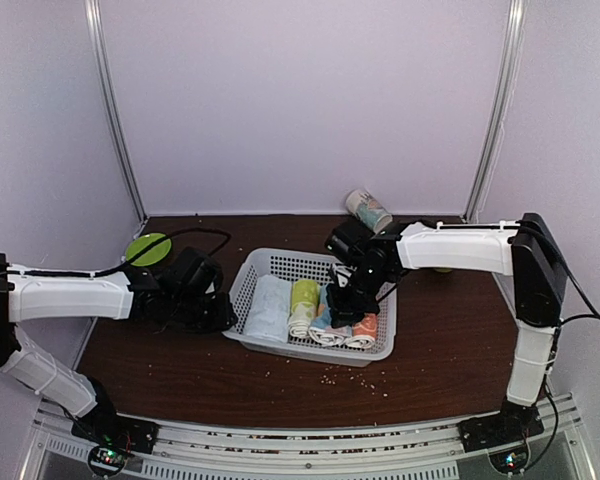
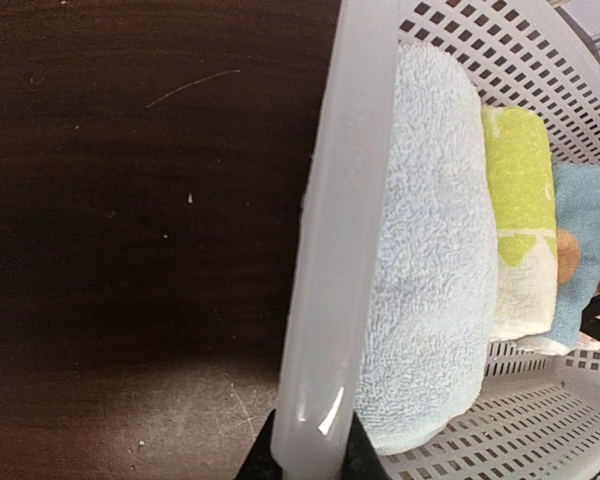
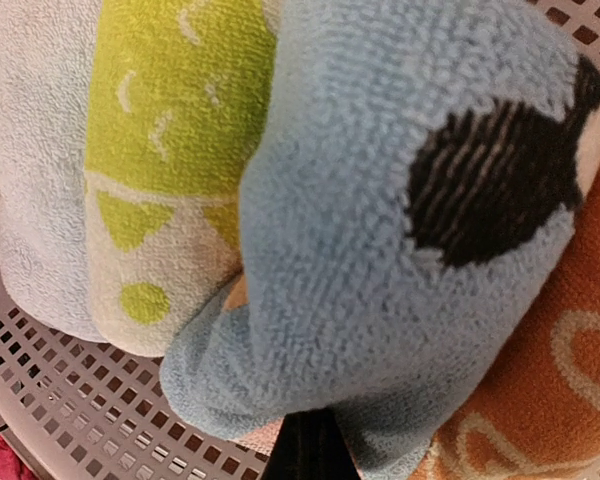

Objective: Roll the towels
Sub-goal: Adjust the towel in the bin.

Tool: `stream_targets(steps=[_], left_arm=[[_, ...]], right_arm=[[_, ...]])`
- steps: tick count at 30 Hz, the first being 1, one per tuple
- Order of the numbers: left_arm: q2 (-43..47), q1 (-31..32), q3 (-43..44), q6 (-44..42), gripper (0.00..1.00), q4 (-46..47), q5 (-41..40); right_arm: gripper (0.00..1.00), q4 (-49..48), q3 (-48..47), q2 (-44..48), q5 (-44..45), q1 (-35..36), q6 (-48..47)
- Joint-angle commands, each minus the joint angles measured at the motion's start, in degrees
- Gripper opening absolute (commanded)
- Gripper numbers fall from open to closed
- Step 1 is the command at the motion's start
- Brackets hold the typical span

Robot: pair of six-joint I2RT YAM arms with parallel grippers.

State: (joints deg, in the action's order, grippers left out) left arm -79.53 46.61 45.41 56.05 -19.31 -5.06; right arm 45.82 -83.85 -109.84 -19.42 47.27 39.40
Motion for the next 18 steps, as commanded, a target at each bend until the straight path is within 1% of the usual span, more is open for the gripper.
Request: stream_targets(steps=[1,2,3,7,10,14,18], left_arm=[[-3.15,0.32,-1.29,-2.12,0.00,-3.98,-1.44],[-3.22,0.32,-1.29,-2.17,0.00,-3.90,-1.44],[-3.26,0.37,-1.36,-2.16,0.00,-3.85,-1.44],[-3.48,0.32,-1.29,-2.17,0.00,-3.72,-1.19],[-3.42,0.32,-1.37,-2.15,0.00,-3.69,-1.18],[-3.44,0.35,-1.54,-1.68,0.00,-3.61,-1.10],[-3.27,0.36,-1.97,-1.03,0.00,-3.46,-0.97]], right_arm=[[0.00,-1.01,-0.85,0.58,-1.05,0.41,0.26],[0.00,-0.41,-1.38,1.55,-0.63,0.33,-0.02],[0.02,0.26,-1.91,2.60,-0.17,0.28,-0.22],[0.16,2.84,-4.96,6.27,1.97,-1.13,-1.21],[0.24,3.75,-7.34,6.65,4.15,-3.00,-1.77],[0.25,2.52,-9.67,4.09,2.89,-4.98,-1.09],[0.20,0.90,-11.73,0.17,1.73,-5.57,0.26]])
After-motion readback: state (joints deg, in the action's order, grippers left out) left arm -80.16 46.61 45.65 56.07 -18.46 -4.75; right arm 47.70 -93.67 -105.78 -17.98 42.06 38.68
